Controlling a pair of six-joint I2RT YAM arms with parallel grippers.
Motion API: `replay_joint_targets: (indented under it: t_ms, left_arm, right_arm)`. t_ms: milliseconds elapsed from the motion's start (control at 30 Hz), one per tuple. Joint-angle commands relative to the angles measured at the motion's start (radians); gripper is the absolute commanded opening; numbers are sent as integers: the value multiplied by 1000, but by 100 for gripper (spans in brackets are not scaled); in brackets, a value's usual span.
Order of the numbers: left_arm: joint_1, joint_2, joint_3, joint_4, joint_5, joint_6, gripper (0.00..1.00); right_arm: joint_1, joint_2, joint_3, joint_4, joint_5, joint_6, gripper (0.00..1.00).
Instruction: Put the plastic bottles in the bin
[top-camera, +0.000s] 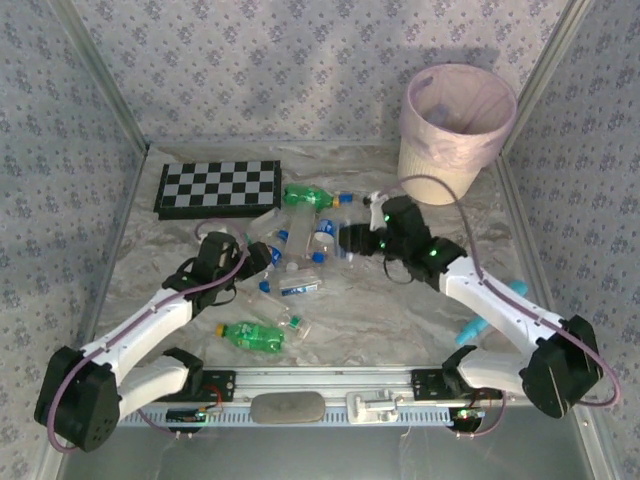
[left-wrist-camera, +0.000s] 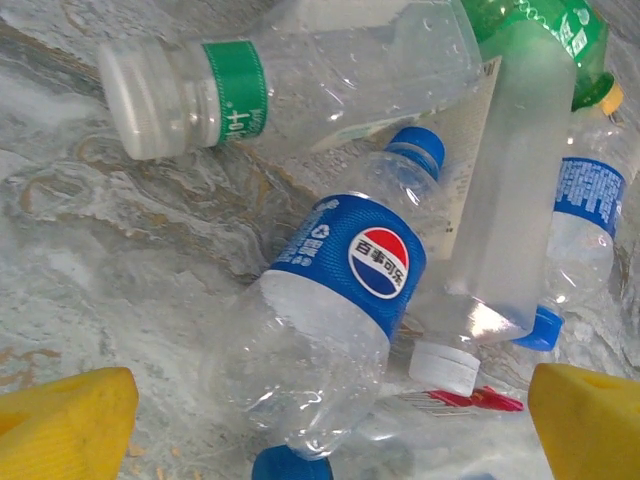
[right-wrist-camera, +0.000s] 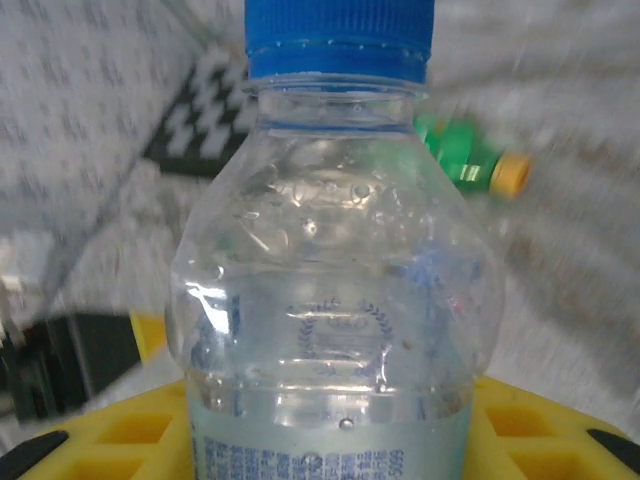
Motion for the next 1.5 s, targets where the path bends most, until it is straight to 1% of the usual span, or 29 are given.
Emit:
replay_joint_targets:
  t_ms: [0, 67, 100, 167, 300, 467, 600, 800, 900, 1000, 1100, 1167, 1467]
  left_arm:
    - [-23, 18, 59, 45, 3, 7, 100]
    - [-35, 32, 69, 50, 3, 7, 100]
    - [-39, 40, 77, 48, 5, 7, 100]
    - [-50, 51, 91, 38, 6, 13, 100]
    - [-73, 57, 98, 23, -1, 12, 100]
    - [-91, 58, 86, 13, -2, 2, 100]
    - [-99, 50, 84, 3, -7, -2, 100]
    - [-111, 18, 85, -35, -32, 2, 100]
    - [-114, -6, 73, -50, -40, 2, 100]
    - [-114, -42, 51, -57, -53, -2, 100]
    - [-114, -80, 33, -70, -70, -9, 100]
    - [-115, -104, 25, -85, -81, -11, 100]
    - [-115, -165, 0, -113, -106, -25, 100]
  right_arm:
    - [-98, -7, 126, 26, -43, -56, 48]
    - [-154, 15, 180, 29, -21, -71, 48]
    - [-179, 29, 236, 31, 1, -81, 48]
    - [-224, 56, 286, 63, 49, -98, 48]
    - [-321, 134, 405, 112, 98, -106, 47]
    - [-394, 266, 564, 149, 169, -123, 47]
    - [-437, 397, 712, 75, 220, -140, 47]
    - [-455, 539, 803, 76, 289, -178, 48]
    - [-455, 620, 909, -18, 302, -200, 49]
    - [-451, 689, 998, -112, 299, -211, 52]
    - [-446, 721, 1028, -149, 306, -221, 55]
    - [-444, 734, 1038, -161, 311, -219, 57]
    - [-438, 752, 1088, -218, 327, -224, 77]
